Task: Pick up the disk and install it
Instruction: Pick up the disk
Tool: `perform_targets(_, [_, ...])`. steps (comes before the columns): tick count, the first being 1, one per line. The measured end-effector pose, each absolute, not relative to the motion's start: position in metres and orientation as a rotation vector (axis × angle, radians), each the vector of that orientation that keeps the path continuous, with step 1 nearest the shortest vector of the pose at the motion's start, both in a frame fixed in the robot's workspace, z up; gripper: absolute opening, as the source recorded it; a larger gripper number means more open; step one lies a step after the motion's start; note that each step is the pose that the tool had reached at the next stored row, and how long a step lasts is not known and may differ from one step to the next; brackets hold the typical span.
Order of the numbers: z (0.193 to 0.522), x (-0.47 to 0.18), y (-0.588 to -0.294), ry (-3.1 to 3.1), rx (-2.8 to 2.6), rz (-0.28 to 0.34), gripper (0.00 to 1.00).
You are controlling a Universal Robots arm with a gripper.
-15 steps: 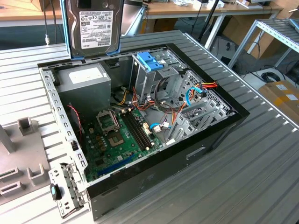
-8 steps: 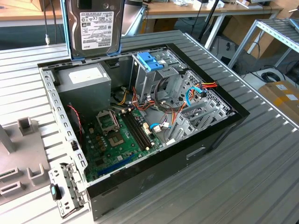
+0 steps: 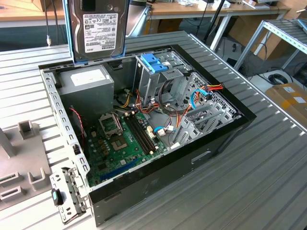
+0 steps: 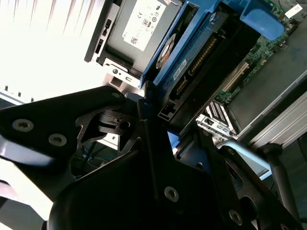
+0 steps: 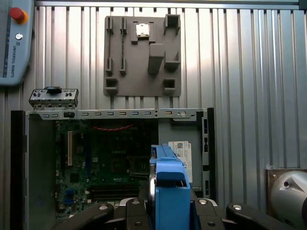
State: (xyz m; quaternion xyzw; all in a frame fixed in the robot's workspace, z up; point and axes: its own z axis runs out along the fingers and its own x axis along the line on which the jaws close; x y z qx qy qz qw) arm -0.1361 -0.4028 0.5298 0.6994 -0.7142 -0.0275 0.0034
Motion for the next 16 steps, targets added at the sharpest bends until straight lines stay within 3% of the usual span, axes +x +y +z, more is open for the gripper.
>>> perform_targets(16, [0.5296, -0.1361, -0.4097, -2.239, 2.193, -0.086, 0.37])
